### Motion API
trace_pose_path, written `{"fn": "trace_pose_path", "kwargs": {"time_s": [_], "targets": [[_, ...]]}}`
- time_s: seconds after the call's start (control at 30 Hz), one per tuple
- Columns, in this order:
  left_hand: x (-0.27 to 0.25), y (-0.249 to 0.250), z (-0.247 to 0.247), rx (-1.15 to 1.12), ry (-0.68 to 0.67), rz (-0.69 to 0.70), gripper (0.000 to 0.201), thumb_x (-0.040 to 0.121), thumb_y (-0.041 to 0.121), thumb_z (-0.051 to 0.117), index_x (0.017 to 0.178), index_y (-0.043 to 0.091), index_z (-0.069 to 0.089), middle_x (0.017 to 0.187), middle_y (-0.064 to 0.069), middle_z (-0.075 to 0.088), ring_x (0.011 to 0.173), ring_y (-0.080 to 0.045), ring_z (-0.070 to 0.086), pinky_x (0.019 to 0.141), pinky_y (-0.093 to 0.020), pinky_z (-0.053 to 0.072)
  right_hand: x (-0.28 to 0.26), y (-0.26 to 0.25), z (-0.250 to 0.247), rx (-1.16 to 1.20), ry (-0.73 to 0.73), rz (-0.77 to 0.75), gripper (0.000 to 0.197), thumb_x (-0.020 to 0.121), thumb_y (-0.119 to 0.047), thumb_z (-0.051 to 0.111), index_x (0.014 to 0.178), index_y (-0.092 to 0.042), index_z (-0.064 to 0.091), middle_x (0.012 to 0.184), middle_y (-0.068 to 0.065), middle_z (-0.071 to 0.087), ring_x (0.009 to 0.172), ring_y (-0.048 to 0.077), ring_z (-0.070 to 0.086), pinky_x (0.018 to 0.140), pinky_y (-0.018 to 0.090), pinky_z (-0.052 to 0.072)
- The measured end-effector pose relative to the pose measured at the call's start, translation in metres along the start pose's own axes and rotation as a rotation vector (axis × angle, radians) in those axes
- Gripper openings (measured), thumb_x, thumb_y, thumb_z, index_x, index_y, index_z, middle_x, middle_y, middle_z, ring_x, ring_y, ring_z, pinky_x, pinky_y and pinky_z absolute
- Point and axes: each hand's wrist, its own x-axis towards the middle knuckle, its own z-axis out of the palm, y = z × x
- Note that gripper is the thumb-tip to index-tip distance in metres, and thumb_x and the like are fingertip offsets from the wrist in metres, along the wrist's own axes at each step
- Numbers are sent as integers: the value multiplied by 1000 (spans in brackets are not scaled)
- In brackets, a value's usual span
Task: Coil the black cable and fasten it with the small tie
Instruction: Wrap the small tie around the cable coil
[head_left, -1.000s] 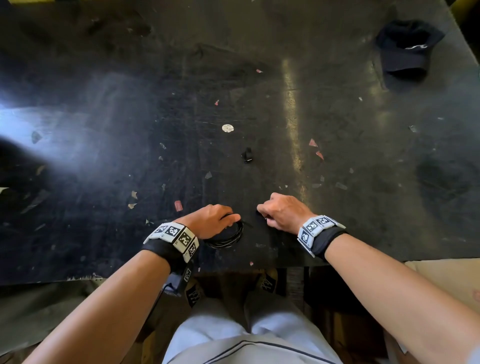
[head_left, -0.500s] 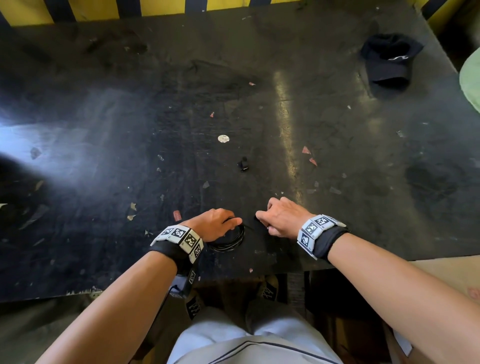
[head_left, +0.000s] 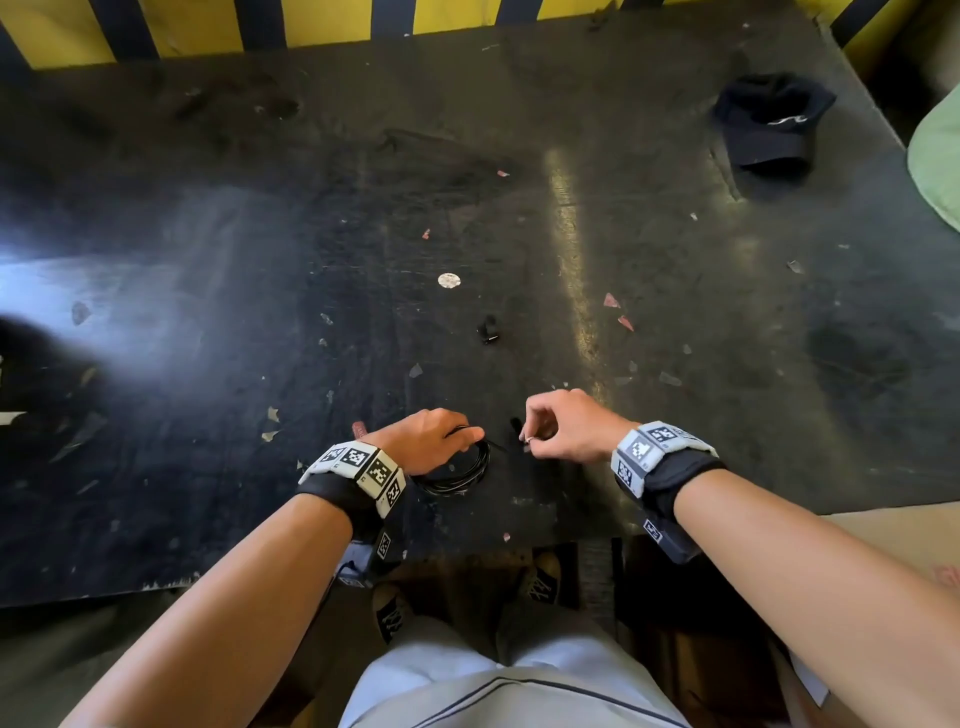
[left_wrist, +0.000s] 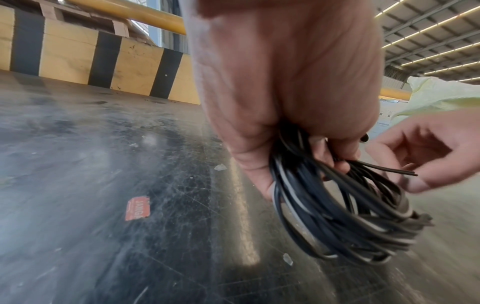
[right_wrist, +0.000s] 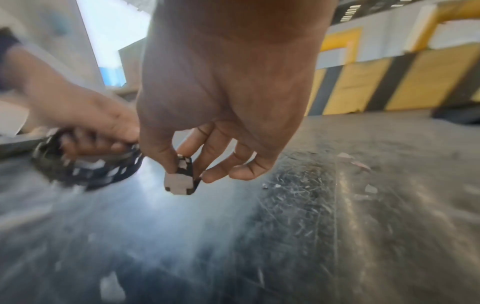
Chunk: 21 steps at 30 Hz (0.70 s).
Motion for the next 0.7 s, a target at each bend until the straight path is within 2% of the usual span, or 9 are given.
{"fn": "trace_pose_path", "kwargs": {"time_s": [0.1,0.2,0.23,0.27,0.33,0.4,0.53,0.63,0.7], "targets": [[0,-3,-2,-8,9,31,41,107,46,37,93,15,60,70,4,56,62,-7,53,56,-22,35,-1,-8,-10,164,30,2,5,83,-16,74,86,-19,73,82,-3,79,80,10,74,80,23,53],[2,-7,-1,-42,50,90,40,106,49,39,83,21,56,70,2,55,57,-8,51,56,-22,41,-3,-16,-18,269,-34,32,8,93,-18,69,96,-20,75,86,1,79,75,14,73,60,28,57],[3,-8,-1,-50,64,106,39,106,49,40,80,22,55,70,2,55,56,-8,50,55,-21,42,-3,-18,-20,300,-53,52,11,96,-17,66,99,-19,76,88,1,78,75,13,72,57,29,57],[3,-8,-1,-55,75,119,39,106,48,40,79,23,54,70,3,54,54,-6,49,53,-19,42,-3,-19,-21,336,-70,64,14,98,-15,64,103,-19,77,90,2,76,78,12,71,60,32,60],[1,-7,-2,-62,87,148,38,106,47,41,80,24,54,70,2,55,54,-6,49,53,-18,42,-2,-20,-24,368,-95,62,22,101,-10,59,108,-19,79,95,2,75,84,12,71,77,39,65],[-2,-6,-2,-65,86,171,36,106,48,41,81,25,54,72,1,57,55,-7,51,54,-22,44,-2,-22,-28,326,-115,29,26,101,-8,57,113,-20,78,103,4,78,88,15,72,89,42,62],[-5,-6,0,-59,86,195,36,105,50,41,84,25,55,73,-1,59,54,-8,52,52,-21,43,-1,-30,-42,321,-121,5,9,97,-4,66,106,-6,67,103,15,78,97,33,77,92,56,59],[-6,-4,2,-68,105,214,36,104,52,41,83,27,55,72,-2,59,53,-8,51,53,-26,43,2,-41,-56,198,-153,-46,8,95,-10,70,103,-11,73,98,9,80,96,30,76,95,48,58],[-9,-2,2,-64,120,234,34,105,51,41,82,30,54,72,-2,60,54,-8,52,55,-27,44,3,-48,-64,116,-202,-75,9,94,-17,72,100,-22,77,92,1,80,87,20,74,87,40,57]]}}
